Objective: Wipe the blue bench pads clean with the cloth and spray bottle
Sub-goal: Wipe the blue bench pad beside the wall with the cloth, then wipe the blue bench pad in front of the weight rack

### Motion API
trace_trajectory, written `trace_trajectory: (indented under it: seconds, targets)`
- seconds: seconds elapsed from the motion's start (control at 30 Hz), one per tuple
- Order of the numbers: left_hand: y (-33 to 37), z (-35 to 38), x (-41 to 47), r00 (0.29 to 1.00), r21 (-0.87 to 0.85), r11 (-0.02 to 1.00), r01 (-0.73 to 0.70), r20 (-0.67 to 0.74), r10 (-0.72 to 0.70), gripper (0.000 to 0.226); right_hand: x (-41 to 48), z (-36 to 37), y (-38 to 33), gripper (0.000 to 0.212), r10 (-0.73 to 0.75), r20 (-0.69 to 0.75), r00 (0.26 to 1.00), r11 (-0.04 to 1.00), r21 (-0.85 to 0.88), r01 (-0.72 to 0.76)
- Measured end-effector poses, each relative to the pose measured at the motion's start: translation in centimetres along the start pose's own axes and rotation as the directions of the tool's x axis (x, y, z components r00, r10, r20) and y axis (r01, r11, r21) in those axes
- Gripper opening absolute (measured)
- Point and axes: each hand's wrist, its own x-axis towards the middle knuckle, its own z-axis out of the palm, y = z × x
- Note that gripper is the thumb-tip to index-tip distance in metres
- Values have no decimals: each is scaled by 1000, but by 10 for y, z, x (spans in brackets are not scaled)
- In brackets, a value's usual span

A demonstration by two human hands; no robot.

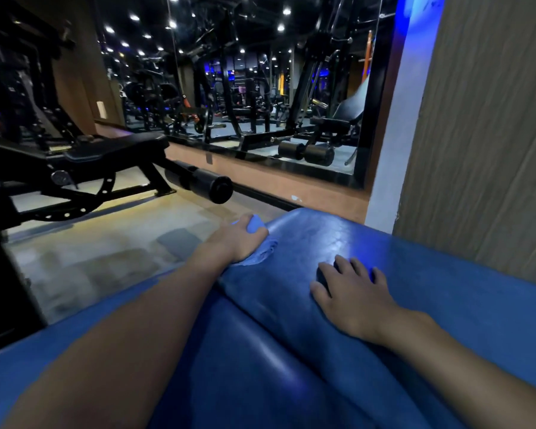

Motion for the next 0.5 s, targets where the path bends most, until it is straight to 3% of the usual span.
trace_trajectory:
  seconds: [0.3, 0.5]
  targets:
    - [12, -2, -66, 1000, 154, 988, 28, -5, -28, 59, -51, -15, -6, 45, -45, 52, 998, 997, 68, 42]
    - [48, 14, -117, 993, 153, 984, -90, -64, 101, 61, -71, -33, 0, 45, 21, 25, 999, 969, 244, -27]
